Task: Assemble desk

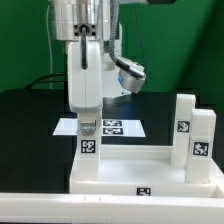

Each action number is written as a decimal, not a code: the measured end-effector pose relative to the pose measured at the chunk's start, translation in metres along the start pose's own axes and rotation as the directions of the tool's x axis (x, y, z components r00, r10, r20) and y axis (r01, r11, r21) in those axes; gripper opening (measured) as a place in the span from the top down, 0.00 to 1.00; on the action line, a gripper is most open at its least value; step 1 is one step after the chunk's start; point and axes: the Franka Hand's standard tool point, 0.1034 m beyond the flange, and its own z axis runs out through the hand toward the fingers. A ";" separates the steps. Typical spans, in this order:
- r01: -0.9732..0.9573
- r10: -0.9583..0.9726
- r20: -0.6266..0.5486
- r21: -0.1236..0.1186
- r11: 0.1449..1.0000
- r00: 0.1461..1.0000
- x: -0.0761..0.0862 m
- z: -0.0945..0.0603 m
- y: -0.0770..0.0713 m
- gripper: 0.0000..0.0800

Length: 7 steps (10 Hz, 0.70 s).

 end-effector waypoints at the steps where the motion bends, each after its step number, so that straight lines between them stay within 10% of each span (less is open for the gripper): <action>1: 0.041 -0.041 0.000 0.000 0.999 0.999 0.000 0.000 0.000 0.31; 7: 0.541 -0.541 -0.004 0.002 0.841 0.841 -0.003 0.000 -0.001 0.19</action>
Offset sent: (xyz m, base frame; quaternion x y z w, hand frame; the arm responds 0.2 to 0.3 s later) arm -0.0034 0.0052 0.0020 -0.0151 0.0053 -0.1769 0.9841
